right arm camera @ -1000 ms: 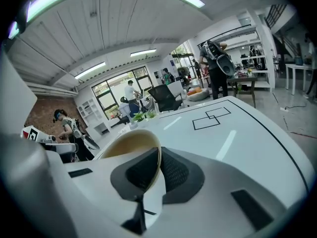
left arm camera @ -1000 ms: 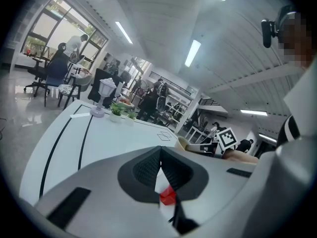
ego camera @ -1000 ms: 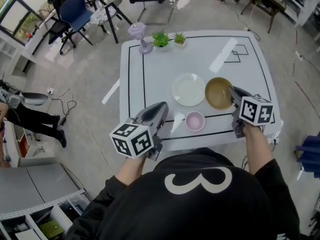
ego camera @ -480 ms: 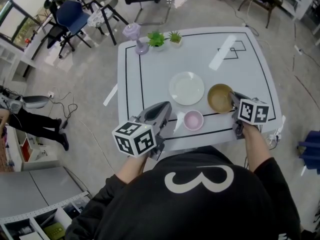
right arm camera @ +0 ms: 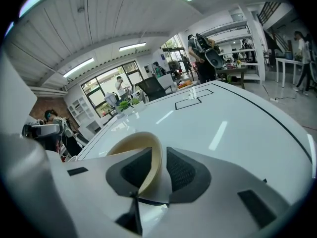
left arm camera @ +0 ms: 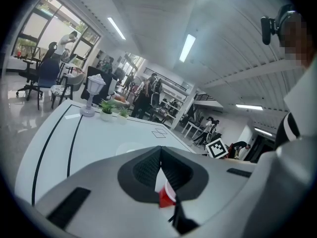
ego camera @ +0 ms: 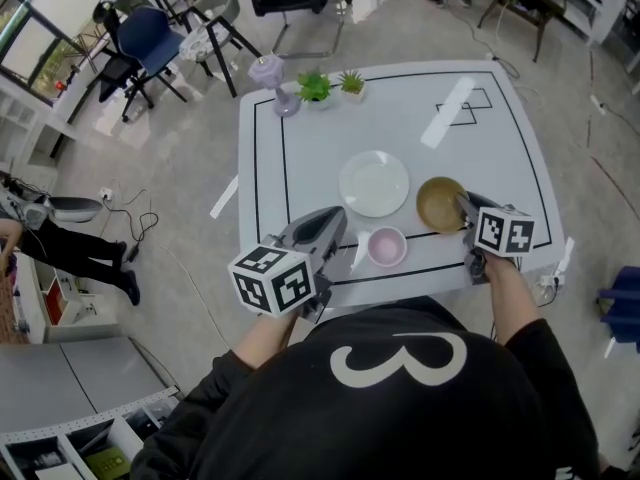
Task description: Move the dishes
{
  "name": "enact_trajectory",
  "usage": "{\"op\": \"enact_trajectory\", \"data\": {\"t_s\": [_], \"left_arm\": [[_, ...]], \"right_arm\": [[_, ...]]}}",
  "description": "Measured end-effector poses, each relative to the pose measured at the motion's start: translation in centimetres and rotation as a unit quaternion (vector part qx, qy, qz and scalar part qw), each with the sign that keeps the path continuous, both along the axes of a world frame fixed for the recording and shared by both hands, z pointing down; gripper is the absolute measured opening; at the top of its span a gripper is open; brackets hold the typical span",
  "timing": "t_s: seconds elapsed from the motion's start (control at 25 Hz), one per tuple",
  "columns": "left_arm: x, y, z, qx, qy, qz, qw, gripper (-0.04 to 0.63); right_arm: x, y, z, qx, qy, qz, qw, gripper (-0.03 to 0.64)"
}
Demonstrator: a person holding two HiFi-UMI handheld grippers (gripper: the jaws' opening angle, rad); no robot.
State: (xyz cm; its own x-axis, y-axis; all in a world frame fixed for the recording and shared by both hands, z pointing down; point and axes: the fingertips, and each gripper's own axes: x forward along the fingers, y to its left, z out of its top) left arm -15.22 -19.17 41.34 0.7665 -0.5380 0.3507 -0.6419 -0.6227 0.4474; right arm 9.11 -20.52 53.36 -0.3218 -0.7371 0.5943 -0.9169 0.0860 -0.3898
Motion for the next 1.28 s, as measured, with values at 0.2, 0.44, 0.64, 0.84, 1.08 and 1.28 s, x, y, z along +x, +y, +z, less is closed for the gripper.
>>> {"op": "enact_trajectory", "data": {"t_s": [0.2,0.44,0.64,0.84,1.08,1.28], "left_arm": [[0.2,0.2,-0.8,0.009,0.001,-0.012,0.9999,0.003],[1.6,1.6,-2.0,0.010,0.006,-0.028,0.9995,0.003],[3.7,3.5,-4.6,0.027,0.014,-0.034,0.9989,0.003],[6.2,5.6,-7.7,0.050,0.030,-0.032,0.9978,0.003],[9.5,9.5,-10.0,0.068,0.042,-0.005,0.9968,0.003],[11.5,12.1,-12.0,0.095,0.049,0.010,0.9943,0.003]], "right_arm": [[0.4,-0.2,-0.8,0.019,-0.002,-0.025,1.000,0.263],[1.0,0.8,-4.1,0.069,-0.008,-0.063,0.996,0.267],[0.7,3.4,-9.3,0.121,-0.018,-0.117,0.986,0.239],[0.2,6.3,-14.7,0.187,-0.058,-0.170,0.966,0.133],[-0.6,9.8,-18.9,0.242,-0.073,-0.221,0.942,0.065],[-1.2,12.6,-21.1,0.291,-0.091,-0.269,0.914,0.009]]}}
